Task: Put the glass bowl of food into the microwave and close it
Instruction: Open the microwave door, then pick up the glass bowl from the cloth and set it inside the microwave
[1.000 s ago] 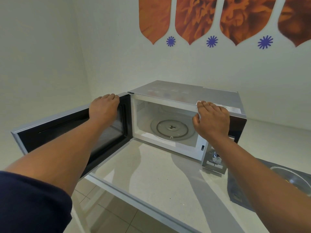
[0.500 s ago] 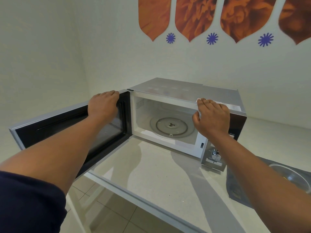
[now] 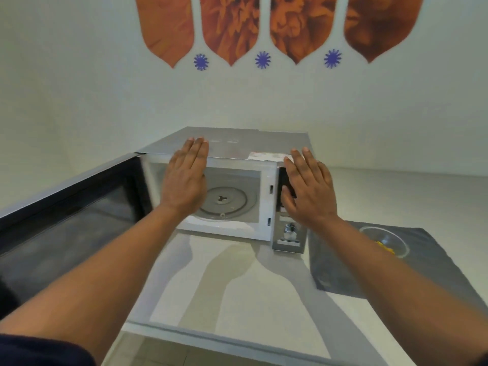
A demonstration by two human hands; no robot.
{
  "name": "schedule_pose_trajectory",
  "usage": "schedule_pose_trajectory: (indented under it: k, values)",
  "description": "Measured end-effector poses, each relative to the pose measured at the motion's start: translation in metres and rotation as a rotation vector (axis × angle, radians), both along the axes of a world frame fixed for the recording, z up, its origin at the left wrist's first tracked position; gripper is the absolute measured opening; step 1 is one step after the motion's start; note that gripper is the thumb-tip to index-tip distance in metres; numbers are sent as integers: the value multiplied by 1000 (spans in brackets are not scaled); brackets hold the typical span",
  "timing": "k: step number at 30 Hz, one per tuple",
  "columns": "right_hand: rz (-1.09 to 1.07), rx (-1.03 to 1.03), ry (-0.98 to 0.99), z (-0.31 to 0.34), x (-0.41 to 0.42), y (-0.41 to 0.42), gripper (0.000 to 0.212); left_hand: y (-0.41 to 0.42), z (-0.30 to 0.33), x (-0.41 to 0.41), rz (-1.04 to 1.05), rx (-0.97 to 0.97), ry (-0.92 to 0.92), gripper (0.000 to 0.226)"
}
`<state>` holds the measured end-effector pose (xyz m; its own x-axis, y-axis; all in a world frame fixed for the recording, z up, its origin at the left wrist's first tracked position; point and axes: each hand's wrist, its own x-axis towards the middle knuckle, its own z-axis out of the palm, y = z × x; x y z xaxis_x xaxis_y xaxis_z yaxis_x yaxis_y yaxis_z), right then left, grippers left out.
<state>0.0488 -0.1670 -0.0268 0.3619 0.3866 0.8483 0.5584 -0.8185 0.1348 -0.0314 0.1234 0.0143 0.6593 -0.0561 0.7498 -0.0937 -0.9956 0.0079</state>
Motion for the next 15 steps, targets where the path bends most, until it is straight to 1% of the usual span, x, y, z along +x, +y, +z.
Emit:
schedule_pose_trajectory:
  k: [3, 6, 12, 15]
  values:
    - [-41, 25, 7, -7, -3, -30, 68, -54, -5, 19, -141, -32, -20, 66]
    - [-113, 56, 26, -14, -5, -69, 67, -113, -13, 37, -291, -18, -23, 62]
    - [-205, 113, 87, -35, -16, -143, 64, -207, -33, 60, -483, 37, -86, 67]
    - [-255, 197, 161, -50, -20, -174, 62, -246, -44, 66, -566, 64, -85, 68]
